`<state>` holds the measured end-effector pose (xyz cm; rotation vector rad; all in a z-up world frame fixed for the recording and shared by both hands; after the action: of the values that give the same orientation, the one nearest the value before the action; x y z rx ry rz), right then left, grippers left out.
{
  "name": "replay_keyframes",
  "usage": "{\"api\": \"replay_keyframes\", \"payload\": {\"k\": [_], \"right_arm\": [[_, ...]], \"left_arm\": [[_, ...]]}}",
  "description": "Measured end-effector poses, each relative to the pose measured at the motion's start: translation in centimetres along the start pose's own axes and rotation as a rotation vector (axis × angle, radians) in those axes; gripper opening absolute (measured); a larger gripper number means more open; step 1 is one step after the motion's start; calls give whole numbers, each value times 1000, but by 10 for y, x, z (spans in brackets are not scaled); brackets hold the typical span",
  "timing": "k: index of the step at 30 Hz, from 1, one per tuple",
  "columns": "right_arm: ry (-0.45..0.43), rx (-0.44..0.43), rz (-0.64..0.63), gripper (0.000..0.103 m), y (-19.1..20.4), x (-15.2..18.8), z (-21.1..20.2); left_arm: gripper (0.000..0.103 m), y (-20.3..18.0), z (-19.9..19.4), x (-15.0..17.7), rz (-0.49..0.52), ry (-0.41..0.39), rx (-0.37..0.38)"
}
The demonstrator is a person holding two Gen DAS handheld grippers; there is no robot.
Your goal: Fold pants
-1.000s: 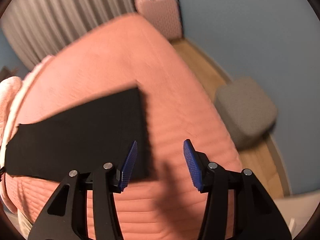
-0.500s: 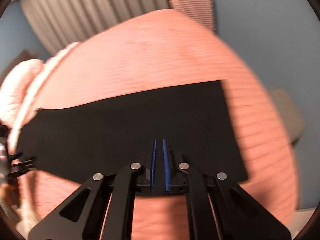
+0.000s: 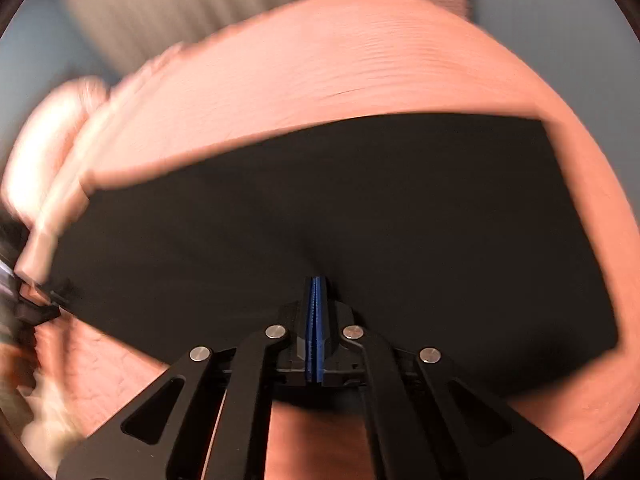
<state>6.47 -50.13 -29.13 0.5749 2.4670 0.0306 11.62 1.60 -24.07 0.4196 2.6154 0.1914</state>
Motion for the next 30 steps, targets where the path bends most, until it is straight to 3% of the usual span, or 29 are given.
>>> {"api": "replay_keyframes", "payload": {"k": [2,3,4,7,10,14,20,25,26,30], "right_arm": [[-31,135,129,0,-64,2,-24],[-39,221,204,6,-85,4,-37],[-64,243,272,6,-101,9,-51],[-98,50,322,7,-93,26,-67],[-14,-149,350,8,-40,43,-37],[32,-204,396,8,-2,52,-3],[24,-421,738,11,-39,70,19],[10,-405,765,15,-44,81,12],[4,-398,754,19,-63,86,1],[-68,-330,669,36,-51,88,-21]], "left_arm": [[98,-1,0,-1,6,-6,-12],[98,-2,-1,-1,8,-7,-21],[98,-3,-2,-1,9,-9,-35],[96,-10,-11,-2,-6,-20,-80],[96,-22,-27,-3,-30,-46,-58],[97,-53,-61,-9,-1,-118,-12],[97,-81,-86,-14,56,-156,39],[97,-80,-87,-15,16,-128,77],[97,-77,-88,-15,12,-131,79],[97,-69,-89,-12,-6,-126,80]]}}
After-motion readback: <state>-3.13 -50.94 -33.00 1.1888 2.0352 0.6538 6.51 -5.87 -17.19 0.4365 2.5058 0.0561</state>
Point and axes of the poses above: each gripper's, at about its wrist camera, not at the fingertips, and z roughly the way its jaws point, y to its left, x to its underside, the point moved 1 cm from there along z, roughly the way its jaws point, and after that the axes turned 14 degrees about x, right-handed, at the moved point
